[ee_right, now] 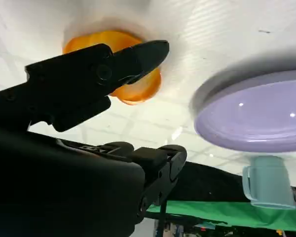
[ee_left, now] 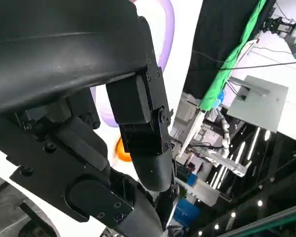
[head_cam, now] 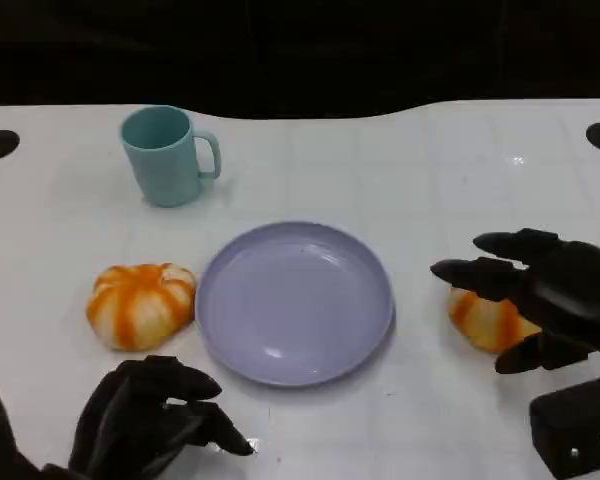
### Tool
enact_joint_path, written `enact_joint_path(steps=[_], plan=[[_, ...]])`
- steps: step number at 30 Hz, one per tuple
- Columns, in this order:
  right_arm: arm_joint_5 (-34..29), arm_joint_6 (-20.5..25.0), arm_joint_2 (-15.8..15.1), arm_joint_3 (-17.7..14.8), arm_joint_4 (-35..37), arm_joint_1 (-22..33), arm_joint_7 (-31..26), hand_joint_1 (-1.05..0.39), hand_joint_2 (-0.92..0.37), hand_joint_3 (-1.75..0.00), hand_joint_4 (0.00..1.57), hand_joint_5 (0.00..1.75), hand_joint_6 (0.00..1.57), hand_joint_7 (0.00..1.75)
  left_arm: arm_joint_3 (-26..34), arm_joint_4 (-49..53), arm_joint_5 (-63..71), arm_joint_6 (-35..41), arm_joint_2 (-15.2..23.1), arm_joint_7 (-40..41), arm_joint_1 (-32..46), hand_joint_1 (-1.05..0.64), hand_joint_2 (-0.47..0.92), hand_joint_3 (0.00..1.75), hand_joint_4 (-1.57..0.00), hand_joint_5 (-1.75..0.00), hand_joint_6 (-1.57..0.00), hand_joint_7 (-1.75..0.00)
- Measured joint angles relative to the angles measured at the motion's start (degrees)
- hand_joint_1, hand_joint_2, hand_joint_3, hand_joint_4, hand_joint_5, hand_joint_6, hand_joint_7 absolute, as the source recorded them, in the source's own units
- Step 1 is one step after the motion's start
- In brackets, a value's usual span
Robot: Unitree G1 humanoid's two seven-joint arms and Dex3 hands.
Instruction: Grasp the bread from the table and place it into the plate.
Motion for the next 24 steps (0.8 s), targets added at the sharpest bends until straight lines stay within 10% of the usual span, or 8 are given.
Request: enact_joint_path(steps=[24], plan=[[-4.0,4.6,-0.7,13.4,17.0,-10.0,-8.7,-0.32,-0.75,-0.01,0.16,0.05,0.22,0.0,0.0,0.0,0.1,-0.7,0.0,0.0,0.0,-0.97,0.64,0.0,-1.57,-0.42,-1.57,-0.16]])
